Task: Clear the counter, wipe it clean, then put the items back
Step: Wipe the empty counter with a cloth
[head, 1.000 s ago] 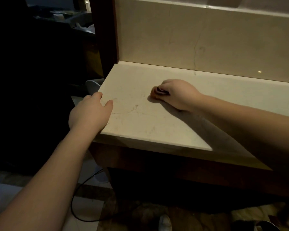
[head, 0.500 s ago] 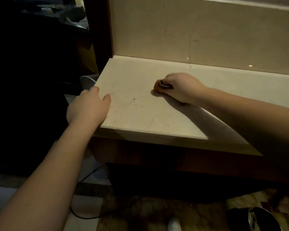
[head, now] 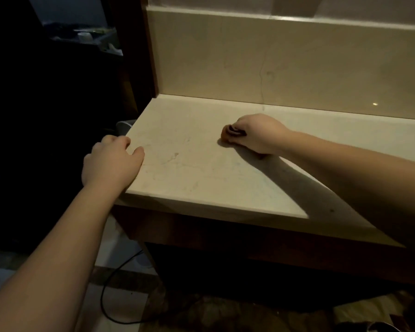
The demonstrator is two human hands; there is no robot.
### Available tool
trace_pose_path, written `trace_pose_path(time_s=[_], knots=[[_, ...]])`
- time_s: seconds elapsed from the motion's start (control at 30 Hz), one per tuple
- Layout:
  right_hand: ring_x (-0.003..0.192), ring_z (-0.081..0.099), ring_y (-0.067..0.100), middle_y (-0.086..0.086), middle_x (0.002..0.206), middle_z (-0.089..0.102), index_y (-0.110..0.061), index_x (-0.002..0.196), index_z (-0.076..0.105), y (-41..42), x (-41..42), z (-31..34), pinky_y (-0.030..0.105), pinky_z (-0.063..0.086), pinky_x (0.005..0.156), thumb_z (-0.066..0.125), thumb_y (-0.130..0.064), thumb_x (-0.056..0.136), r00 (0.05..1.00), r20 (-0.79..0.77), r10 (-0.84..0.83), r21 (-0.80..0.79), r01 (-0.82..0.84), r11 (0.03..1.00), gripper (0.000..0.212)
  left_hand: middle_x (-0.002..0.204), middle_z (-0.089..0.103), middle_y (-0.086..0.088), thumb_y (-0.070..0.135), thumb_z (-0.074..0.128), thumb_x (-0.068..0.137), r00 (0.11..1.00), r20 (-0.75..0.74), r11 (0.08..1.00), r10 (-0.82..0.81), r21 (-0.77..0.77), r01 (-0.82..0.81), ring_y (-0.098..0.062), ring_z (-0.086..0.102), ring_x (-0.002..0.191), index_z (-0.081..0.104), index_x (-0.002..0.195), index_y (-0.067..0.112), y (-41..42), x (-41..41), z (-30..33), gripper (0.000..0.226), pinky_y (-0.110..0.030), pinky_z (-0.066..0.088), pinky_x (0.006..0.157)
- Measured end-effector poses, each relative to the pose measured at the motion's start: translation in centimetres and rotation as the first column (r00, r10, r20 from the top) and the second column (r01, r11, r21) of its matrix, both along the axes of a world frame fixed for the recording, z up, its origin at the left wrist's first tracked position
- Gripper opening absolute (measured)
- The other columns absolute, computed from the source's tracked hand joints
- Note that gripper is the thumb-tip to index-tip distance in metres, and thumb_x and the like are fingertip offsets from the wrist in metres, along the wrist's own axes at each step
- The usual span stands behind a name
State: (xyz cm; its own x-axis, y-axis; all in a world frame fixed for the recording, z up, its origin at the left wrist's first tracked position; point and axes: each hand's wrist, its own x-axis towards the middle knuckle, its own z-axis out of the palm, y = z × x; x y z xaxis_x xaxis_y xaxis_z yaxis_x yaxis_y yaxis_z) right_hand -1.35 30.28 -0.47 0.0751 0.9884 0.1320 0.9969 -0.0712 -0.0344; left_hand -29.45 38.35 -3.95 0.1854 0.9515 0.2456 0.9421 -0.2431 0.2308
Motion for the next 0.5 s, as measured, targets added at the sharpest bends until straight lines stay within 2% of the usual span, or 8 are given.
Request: trace_pose_path(time_s=[0.1,0.17,0.23,0.3,0.37,0.43,0.5], knots=[[0.090,0.056,0.029,0.003,0.085,0.054,-0.012,0.083,0.058,0.0,0.1,0.1,0.030,0.030,0.066,0.050,-0.053,0.091,1.000,0.000,0.029,-0.015,-0.029,0.999,0.043,0.137,0.047,-0.012,0.041,0.046,0.096,1.000,0.001,0.999,-0.010,0.037,0.010,-0.035,0.044,0.118,0.051,0.137,0.014,-0.4,0.0,0.2,0.049,-0.046,0.039,0.095],[0.089,0.058,0.027,0.004,0.092,0.062,-0.011,0.091,0.066,-2.4,-1.1,-0.2,0.030,0.036,0.067,0.050,-0.057,0.088,0.981,-0.017,0.193,0.023,-0.193,0.981,0.049,0.138,0.047,-0.012,0.037,0.047,0.096,0.999,0.049,0.999,-0.011,0.038,0.009,-0.036,0.042,0.119,0.052,0.135,0.013,-1.0,0.4,0.6,0.046,-0.046,0.037,0.096],[0.088,0.060,0.021,0.000,0.096,0.066,-0.016,0.098,0.071,-5.9,-1.9,-0.1,0.030,0.043,0.070,0.046,-0.061,0.084,0.919,-0.067,0.388,0.020,-0.388,0.922,0.053,0.137,0.048,-0.011,0.035,0.047,0.096,0.996,0.066,0.997,-0.053,0.053,0.050,-0.034,0.041,0.119,0.054,0.132,0.013,-1.7,1.2,0.8,0.043,-0.044,0.034,0.097],[0.091,0.059,0.016,-0.004,0.100,0.066,-0.022,0.104,0.071,-7.9,-1.9,-0.2,0.028,0.044,0.070,0.051,-0.055,0.087,0.865,-0.106,0.490,-0.023,-0.495,0.869,0.043,0.134,0.051,-0.008,0.036,0.047,0.095,0.987,0.058,0.987,-0.148,0.065,0.144,-0.031,0.042,0.120,0.057,0.128,0.015,-2.6,2.7,0.9,0.040,-0.042,0.032,0.098],[0.094,0.059,0.016,-0.004,0.102,0.066,-0.023,0.105,0.071,-7.3,-0.8,-0.1,0.030,0.046,0.072,0.054,-0.052,0.089,0.893,-0.067,0.445,-0.035,-0.448,0.894,0.037,0.132,0.053,-0.004,0.037,0.047,0.095,0.967,0.081,0.970,-0.243,0.044,0.240,-0.027,0.042,0.121,0.059,0.125,0.018,-3.6,4.6,1.1,0.037,-0.041,0.030,0.100],[0.096,0.060,0.026,0.002,0.101,0.065,-0.016,0.099,0.069,-4.2,1.8,0.3,0.035,0.047,0.076,0.051,-0.054,0.090,0.969,0.021,0.248,-0.028,-0.248,0.968,0.042,0.133,0.052,-0.001,0.038,0.046,0.096,0.948,0.084,0.951,-0.308,0.015,0.307,-0.024,0.041,0.123,0.058,0.125,0.021,-4.6,6.6,1.5,0.037,-0.039,0.028,0.101],[0.093,0.058,0.032,0.007,0.095,0.061,-0.011,0.086,0.063,-1.5,4.0,0.9,0.037,0.047,0.075,0.047,-0.056,0.091,0.993,0.092,0.072,-0.051,-0.067,0.996,0.049,0.134,0.050,0.001,0.040,0.043,0.096,0.933,0.066,0.935,-0.353,-0.012,0.354,-0.021,0.040,0.124,0.057,0.127,0.023,-5.5,8.4,1.6,0.038,-0.040,0.027,0.103]])
